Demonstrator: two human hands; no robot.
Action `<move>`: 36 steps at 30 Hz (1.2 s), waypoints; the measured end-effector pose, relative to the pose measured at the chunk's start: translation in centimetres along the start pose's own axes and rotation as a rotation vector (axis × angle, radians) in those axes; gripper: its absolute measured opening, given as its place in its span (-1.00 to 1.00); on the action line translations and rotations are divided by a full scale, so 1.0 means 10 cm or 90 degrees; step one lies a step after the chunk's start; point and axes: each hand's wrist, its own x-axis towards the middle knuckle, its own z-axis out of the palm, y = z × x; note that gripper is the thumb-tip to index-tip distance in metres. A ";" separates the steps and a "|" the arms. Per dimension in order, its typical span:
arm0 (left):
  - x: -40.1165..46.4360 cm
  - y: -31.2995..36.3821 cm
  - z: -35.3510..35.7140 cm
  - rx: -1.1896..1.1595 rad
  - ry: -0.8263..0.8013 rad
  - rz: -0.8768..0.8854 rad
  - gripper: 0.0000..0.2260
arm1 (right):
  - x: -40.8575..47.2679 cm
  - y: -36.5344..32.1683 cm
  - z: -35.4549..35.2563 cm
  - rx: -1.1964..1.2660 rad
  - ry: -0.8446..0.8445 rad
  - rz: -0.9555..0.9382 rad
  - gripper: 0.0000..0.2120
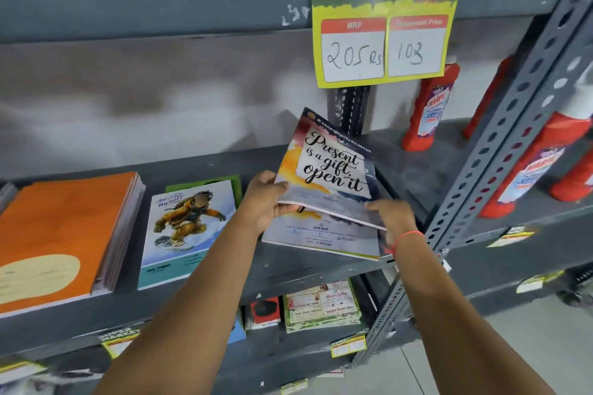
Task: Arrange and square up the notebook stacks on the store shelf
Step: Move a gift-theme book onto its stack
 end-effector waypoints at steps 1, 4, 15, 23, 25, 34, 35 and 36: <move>-0.01 0.02 -0.01 -0.011 0.008 0.008 -0.84 | -0.03 -0.04 -0.03 0.035 -0.017 0.003 -0.84; -0.05 0.05 -0.11 -0.035 0.019 0.023 -0.83 | -0.12 -0.13 -0.08 0.128 -0.077 0.027 -0.92; -0.72 0.40 -1.58 -0.040 0.151 0.081 -0.85 | -0.93 -0.31 1.08 0.198 -0.300 -0.049 -0.79; -1.64 0.65 -3.54 0.036 0.261 0.112 -0.89 | -2.28 -0.05 2.69 0.102 -0.386 -0.178 -0.76; -1.84 0.67 -4.06 0.058 0.302 0.106 -0.87 | -2.65 0.06 3.14 0.072 -0.384 -0.232 -0.82; -2.28 0.55 -5.77 0.181 0.503 0.080 -0.91 | -3.68 0.67 4.63 -0.107 -0.367 -0.326 -0.61; -2.28 0.50 -5.87 0.204 0.509 0.082 -0.91 | -3.72 0.74 4.71 -0.130 -0.355 -0.338 -0.57; -2.28 0.46 -5.95 0.221 0.513 0.081 -0.90 | -3.74 0.79 4.79 -0.155 -0.351 -0.348 -0.55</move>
